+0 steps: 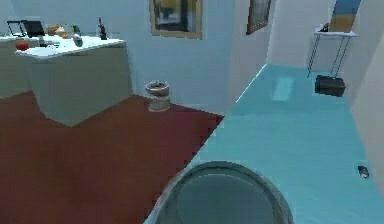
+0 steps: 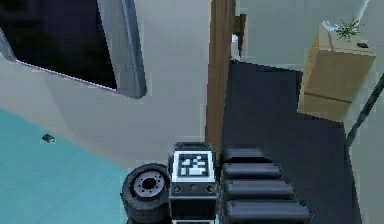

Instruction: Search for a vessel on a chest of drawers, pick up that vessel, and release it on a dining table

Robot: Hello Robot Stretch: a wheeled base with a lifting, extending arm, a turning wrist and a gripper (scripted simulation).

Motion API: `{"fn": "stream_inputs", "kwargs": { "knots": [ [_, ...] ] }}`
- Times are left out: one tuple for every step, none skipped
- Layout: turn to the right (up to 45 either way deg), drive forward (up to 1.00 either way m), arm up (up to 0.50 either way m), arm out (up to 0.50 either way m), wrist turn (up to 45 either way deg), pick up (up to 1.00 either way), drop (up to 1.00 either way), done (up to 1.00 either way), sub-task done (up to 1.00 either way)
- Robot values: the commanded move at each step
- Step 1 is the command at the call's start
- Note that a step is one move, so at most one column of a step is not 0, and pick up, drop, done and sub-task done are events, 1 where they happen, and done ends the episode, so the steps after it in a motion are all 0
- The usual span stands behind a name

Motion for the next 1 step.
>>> {"fn": "stream_inputs", "kwargs": {
  "knots": [
    [24.0,0.00,0.00,0.00,0.0,0.00,0.00,0.00,0.00]
  ]
}}
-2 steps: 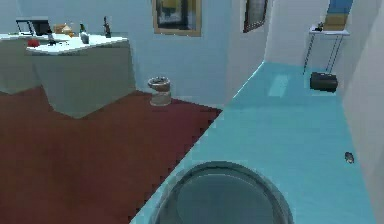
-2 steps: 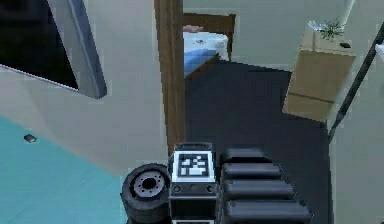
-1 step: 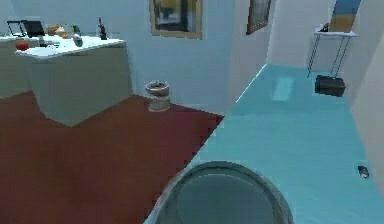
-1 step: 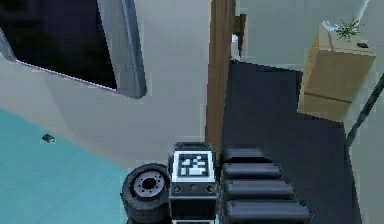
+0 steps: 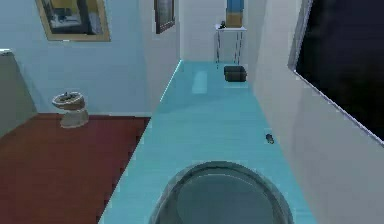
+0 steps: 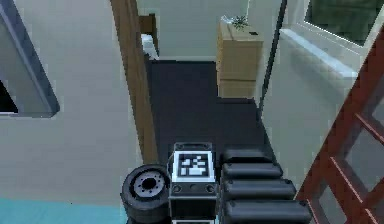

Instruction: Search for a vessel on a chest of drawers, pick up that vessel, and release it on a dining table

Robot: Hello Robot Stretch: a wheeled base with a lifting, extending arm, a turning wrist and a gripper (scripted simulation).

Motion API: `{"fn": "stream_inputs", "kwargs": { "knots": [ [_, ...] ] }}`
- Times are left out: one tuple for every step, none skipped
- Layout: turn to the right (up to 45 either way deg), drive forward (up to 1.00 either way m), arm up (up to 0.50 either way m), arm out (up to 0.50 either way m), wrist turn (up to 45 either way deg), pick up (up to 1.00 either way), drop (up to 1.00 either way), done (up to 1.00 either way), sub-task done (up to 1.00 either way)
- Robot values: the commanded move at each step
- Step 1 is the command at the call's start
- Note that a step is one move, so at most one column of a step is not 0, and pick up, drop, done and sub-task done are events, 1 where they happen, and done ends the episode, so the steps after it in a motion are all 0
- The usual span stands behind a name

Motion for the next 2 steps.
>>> {"fn": "stream_inputs", "kwargs": {
  "knots": [
    [0.0,1.00,0.00,0.00,0.0,0.00,0.00,0.00,0.00],
    [0.0,1.00,0.00,0.00,0.0,0.00,0.00,0.00,0.00]
  ]
}}
